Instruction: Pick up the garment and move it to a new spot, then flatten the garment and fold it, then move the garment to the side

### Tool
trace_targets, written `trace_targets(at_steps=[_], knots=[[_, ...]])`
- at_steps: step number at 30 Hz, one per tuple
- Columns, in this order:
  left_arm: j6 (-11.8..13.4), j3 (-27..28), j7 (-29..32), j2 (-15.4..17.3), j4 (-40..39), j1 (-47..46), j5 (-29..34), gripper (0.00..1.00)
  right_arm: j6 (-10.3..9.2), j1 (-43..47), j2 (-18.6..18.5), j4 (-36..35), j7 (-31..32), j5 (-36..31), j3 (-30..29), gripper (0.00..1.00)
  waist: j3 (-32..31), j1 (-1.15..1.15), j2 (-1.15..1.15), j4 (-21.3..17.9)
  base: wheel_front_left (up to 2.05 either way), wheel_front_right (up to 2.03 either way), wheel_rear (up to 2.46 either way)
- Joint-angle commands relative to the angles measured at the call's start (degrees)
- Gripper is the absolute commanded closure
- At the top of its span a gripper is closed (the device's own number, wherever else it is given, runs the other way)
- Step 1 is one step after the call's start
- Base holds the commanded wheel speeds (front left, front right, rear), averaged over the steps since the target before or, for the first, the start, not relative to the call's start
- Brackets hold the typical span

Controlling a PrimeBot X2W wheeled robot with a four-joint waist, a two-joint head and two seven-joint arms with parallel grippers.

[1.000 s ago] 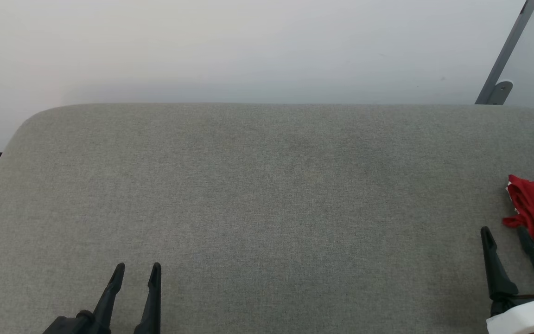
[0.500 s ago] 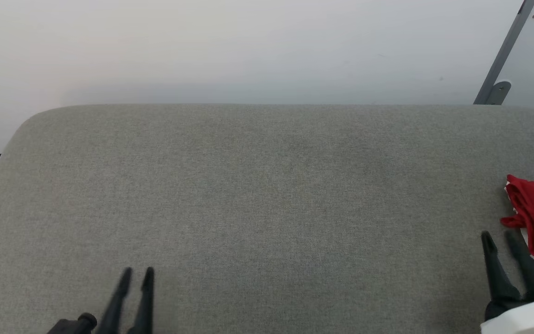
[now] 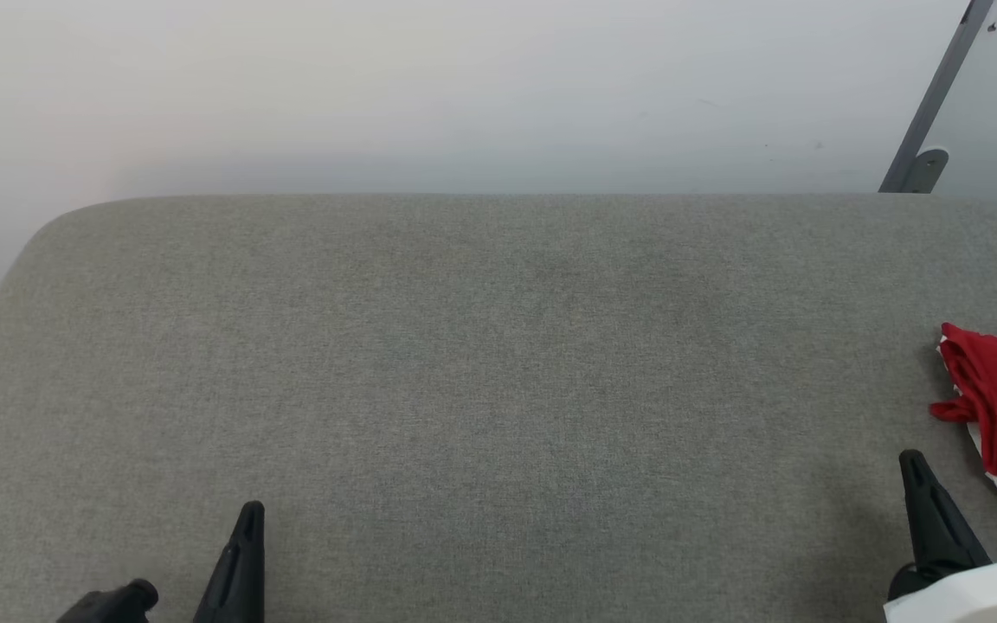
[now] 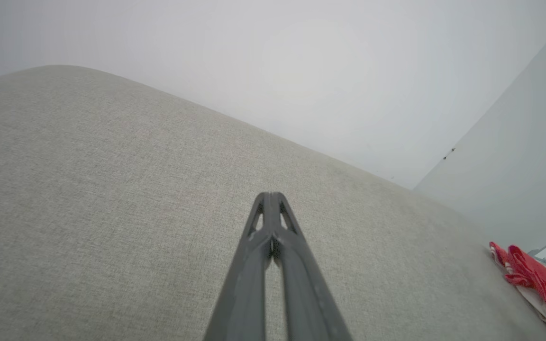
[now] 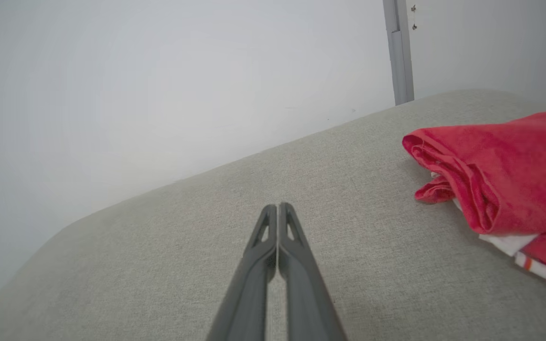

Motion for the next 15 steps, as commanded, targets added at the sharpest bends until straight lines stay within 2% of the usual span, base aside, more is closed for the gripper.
trace_targets(at_steps=[1, 15], knots=[[0.1, 0.6, 0.5, 0.3, -0.4, -1.7, -2.0, 1.0, 0.0, -1.8, -0.2, -0.7, 0.4, 1.8, -0.5, 1.0, 0.0, 0.0, 0.0, 0.0, 0.0, 0.0, 0.0], [0.0, 1.7, 3.3, 0.0, 1.5, -4.6, -14.0, 1.0, 0.0, -3.7, 1.8, 0.4, 3.2, 12.4, -1.3, 1.0, 0.1, 0.0, 0.0, -0.5, 0.0, 0.0, 0.0]])
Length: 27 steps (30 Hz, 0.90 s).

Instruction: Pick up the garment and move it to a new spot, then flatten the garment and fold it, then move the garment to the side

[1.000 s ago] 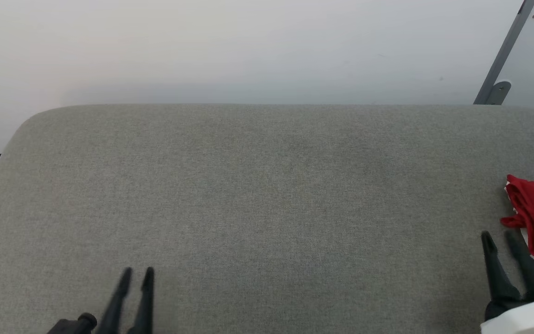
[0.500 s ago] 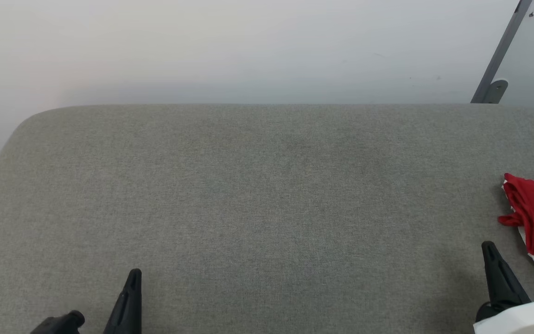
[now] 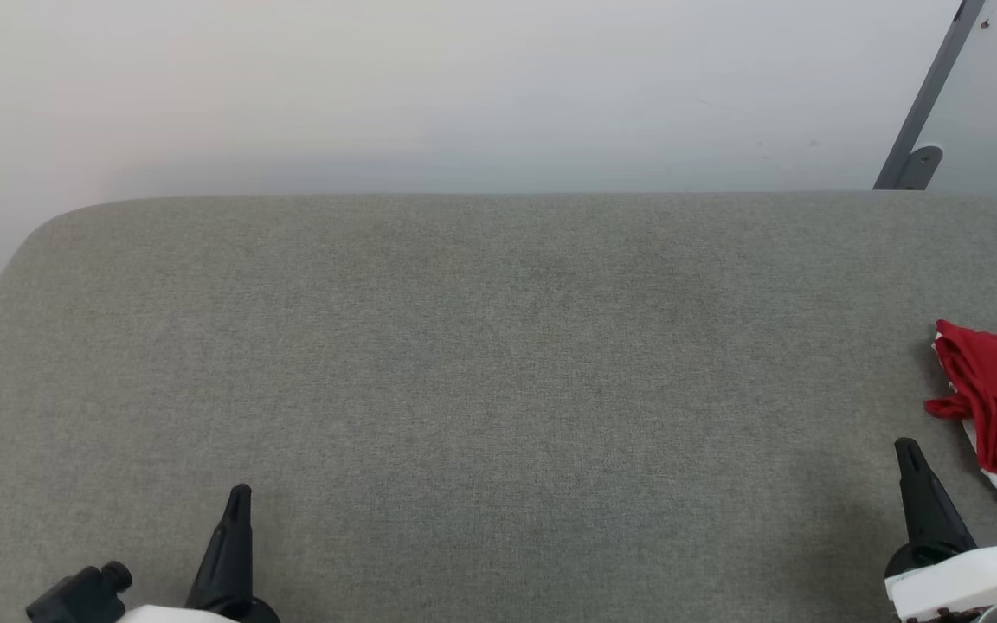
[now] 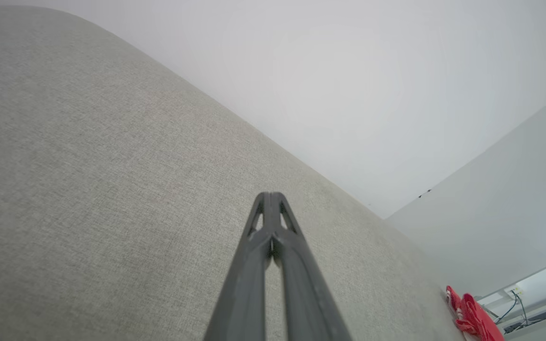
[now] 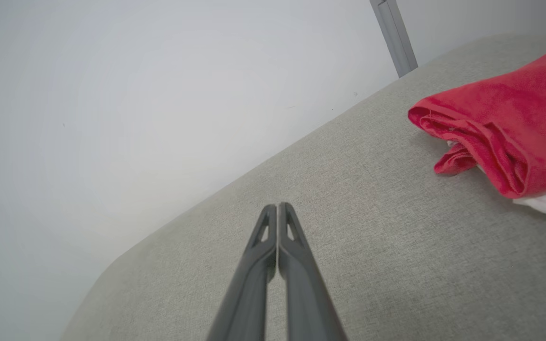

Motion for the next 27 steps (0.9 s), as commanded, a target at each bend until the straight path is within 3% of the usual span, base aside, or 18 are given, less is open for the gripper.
trace_targets(at_steps=[1, 27], knots=[[0.0, 0.6, 0.6, 0.2, -0.3, -2.0, -2.9, 1.0, 0.0, -1.9, 0.0, -0.4, 0.8, 2.4, -0.4, 1.0, 0.0, 0.0, 0.0, -0.1, 0.0, 0.0, 0.0], [0.0, 2.7, 5.1, -0.7, 1.9, -6.0, -19.7, 1.0, 0.0, -4.5, 2.8, 1.1, 4.7, 17.6, -1.5, 1.0, 0.2, 0.0, 0.0, -0.8, 0.0, 0.0, 0.0]])
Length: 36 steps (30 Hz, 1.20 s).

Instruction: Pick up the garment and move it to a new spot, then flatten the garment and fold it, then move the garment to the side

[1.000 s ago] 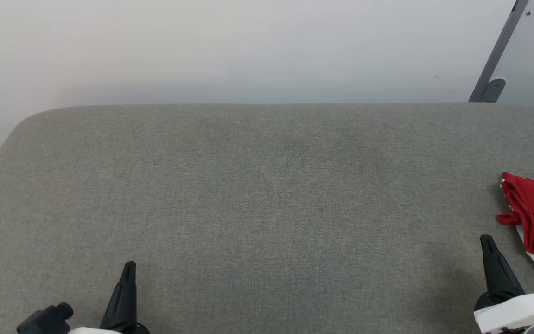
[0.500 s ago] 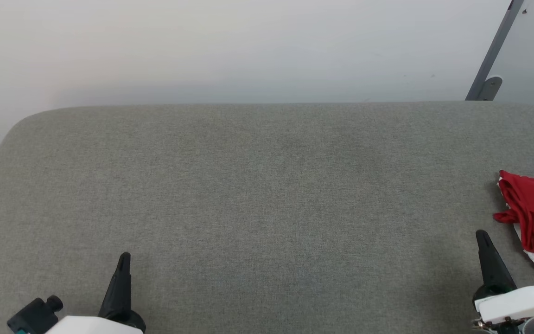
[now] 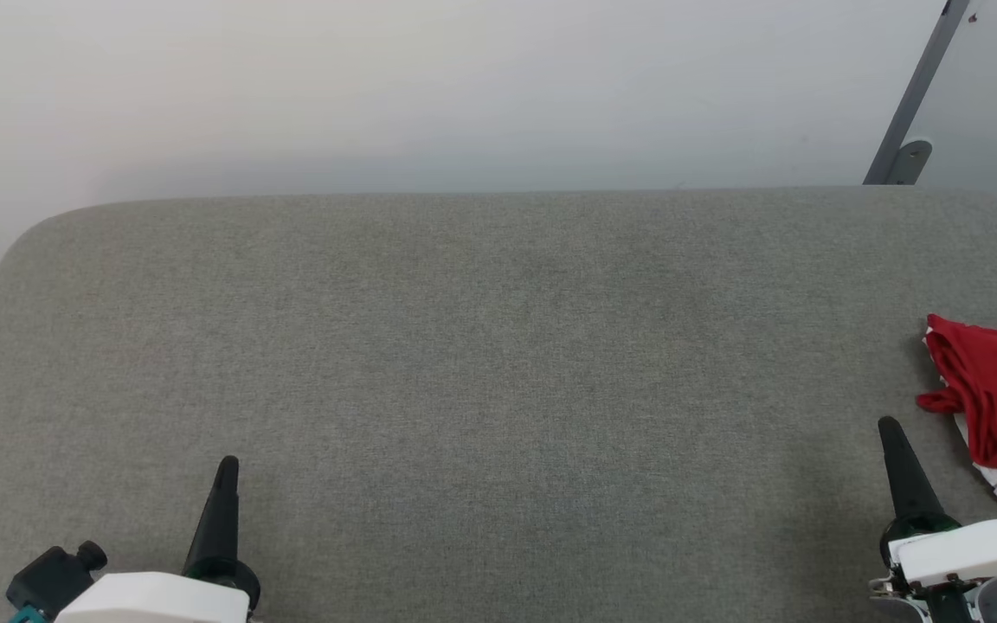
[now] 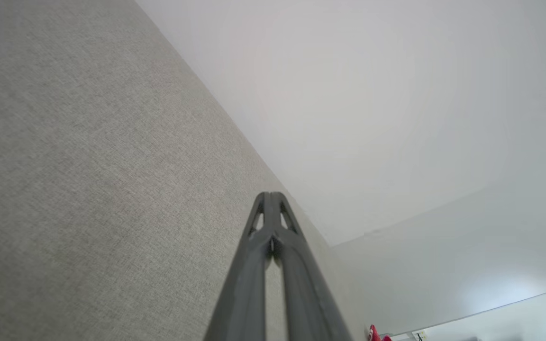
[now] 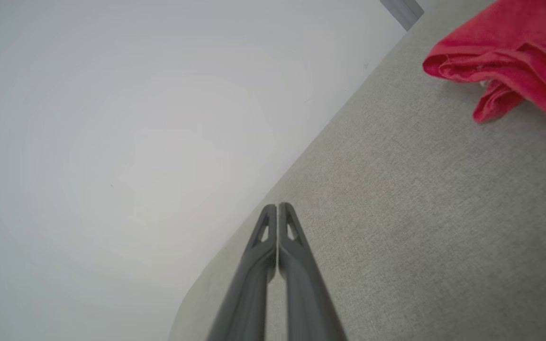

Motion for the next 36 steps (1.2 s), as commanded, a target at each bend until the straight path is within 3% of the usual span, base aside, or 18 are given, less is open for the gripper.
trace_targets(at_steps=[1, 36], knots=[[0.0, 0.5, 0.4, 0.0, -0.3, -1.7, -1.7, 1.0, 0.01, -1.2, 0.0, -0.3, 0.4, 1.5, -0.4, 1.0, 0.0, 0.0, 0.0, 0.0, 0.0, 0.0, 0.0], [0.0, 3.3, 5.6, -1.3, 2.3, -5.9, -18.9, 1.0, 0.0, -4.0, 3.0, 1.3, 4.6, 17.4, -1.5, 1.0, 0.2, 0.0, 0.0, -1.1, 0.0, 0.0, 0.0]])
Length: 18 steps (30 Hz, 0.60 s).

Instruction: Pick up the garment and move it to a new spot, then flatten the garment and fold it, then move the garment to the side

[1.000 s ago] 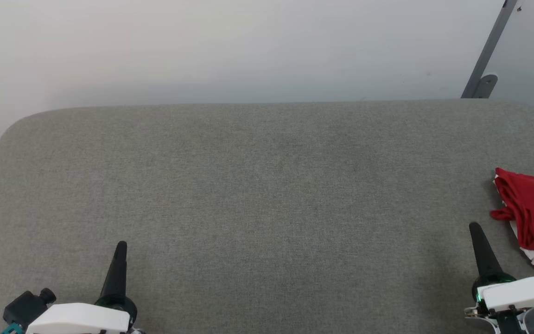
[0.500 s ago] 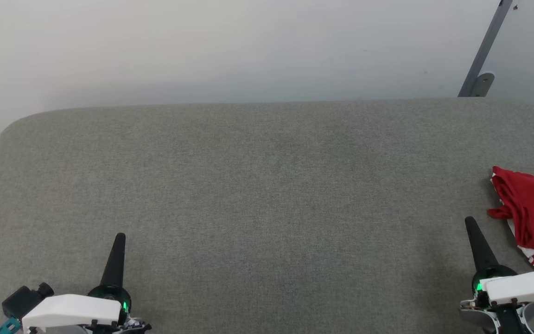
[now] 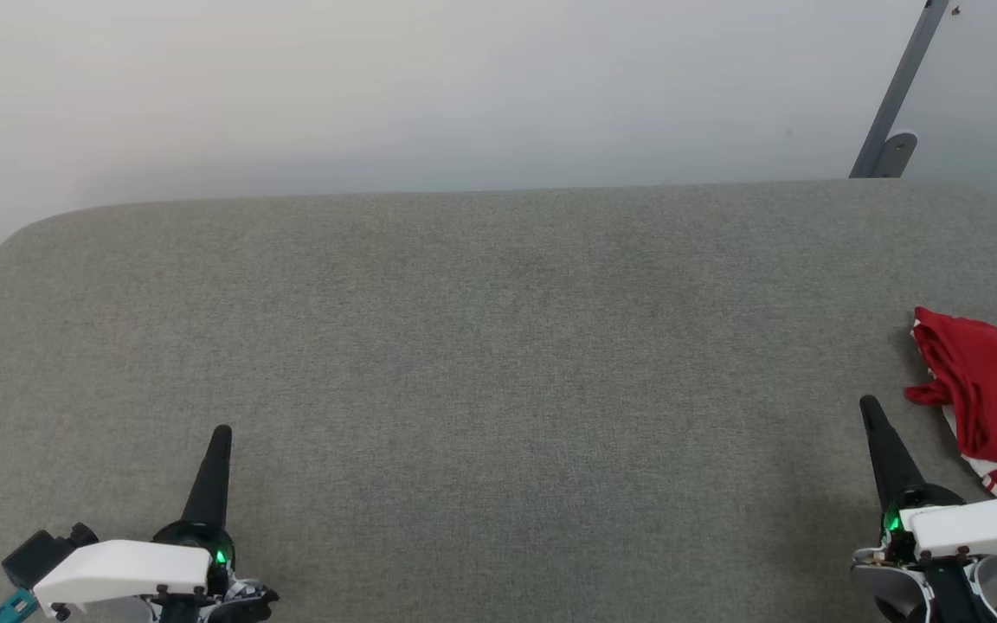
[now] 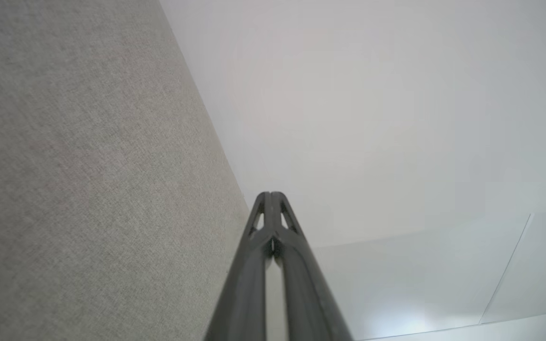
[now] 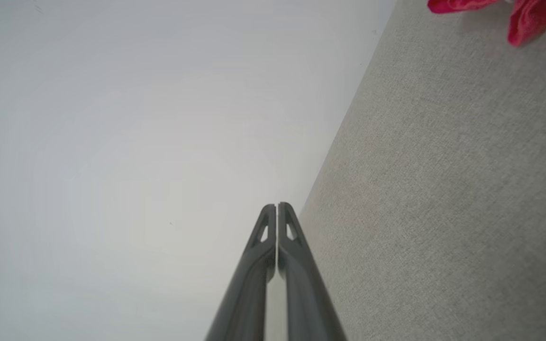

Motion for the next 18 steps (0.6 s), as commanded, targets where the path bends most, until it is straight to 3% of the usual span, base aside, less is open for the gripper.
trace_targets(at_steps=[1, 18], knots=[[0.0, 0.4, 0.3, -0.1, -0.2, -1.4, -0.8, 1.0, 0.0, -0.9, 0.2, -0.2, 0.4, 0.9, -0.2, 1.0, 0.0, 0.0, 0.0, 0.0, 0.0, 0.0, 0.0], [0.0, 1.6, 2.5, -0.6, 0.9, -2.9, -7.5, 1.0, 0.0, -2.0, 1.3, 0.5, 2.0, 7.0, -0.7, 1.0, 0.1, 0.0, 0.0, -0.6, 0.0, 0.0, 0.0]])
